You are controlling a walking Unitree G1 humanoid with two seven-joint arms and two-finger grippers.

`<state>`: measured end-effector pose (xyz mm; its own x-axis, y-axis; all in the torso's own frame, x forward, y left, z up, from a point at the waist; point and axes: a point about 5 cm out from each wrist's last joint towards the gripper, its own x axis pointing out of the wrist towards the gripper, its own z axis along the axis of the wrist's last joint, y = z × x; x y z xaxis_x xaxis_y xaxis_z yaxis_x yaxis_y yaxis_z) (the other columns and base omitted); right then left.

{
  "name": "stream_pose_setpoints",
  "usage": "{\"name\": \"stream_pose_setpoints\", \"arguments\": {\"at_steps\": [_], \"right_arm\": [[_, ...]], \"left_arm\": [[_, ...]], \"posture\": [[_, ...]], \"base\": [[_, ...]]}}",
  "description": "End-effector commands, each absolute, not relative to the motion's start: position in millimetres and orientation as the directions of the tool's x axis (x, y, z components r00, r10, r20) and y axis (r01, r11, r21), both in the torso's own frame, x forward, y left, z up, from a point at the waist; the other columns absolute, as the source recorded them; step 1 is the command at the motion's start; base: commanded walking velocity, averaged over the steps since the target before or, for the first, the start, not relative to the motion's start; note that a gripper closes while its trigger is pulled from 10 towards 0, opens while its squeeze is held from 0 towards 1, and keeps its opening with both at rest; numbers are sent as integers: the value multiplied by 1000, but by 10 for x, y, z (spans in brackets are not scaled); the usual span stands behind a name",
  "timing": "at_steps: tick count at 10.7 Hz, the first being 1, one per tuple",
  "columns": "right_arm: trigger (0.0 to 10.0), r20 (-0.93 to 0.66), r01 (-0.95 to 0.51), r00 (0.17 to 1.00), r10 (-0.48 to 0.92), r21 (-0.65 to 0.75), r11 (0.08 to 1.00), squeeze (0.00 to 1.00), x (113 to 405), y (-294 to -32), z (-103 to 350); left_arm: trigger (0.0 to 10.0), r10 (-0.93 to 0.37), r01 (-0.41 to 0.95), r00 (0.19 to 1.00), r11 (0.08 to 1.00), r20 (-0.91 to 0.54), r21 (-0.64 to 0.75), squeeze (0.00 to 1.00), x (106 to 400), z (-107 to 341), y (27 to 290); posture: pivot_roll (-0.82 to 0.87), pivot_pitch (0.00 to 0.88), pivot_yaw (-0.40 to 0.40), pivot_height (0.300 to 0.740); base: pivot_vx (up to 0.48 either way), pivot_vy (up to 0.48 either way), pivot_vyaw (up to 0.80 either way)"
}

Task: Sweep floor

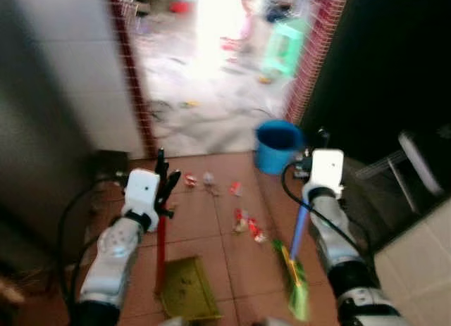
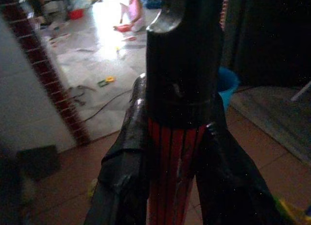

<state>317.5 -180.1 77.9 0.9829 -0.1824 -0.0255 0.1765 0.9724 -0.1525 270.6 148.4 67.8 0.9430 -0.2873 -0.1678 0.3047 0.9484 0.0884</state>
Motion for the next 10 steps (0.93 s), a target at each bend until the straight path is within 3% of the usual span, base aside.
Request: {"name": "stream_pose_setpoints", "arguments": {"at_steps": [1, 10], "right_arm": [[10000, 5, 182, 983, -184, -158, 970, 0, 3231, -1773, 869], [10000, 7, 178, 984, -180, -174, 968, 0, 3274, -1753, 875]], "left_arm": [[10000, -301, 311, 947, 946, -107, 93, 0, 2741, 798, 1453], [10000, -296, 303, 952, 947, -79, 104, 0, 2724, 828, 1286]], "posture": [[-5, 0, 5, 740], [13, 0, 2, 740]], "base": [[454, 0, 0], [478, 0, 0]]}}
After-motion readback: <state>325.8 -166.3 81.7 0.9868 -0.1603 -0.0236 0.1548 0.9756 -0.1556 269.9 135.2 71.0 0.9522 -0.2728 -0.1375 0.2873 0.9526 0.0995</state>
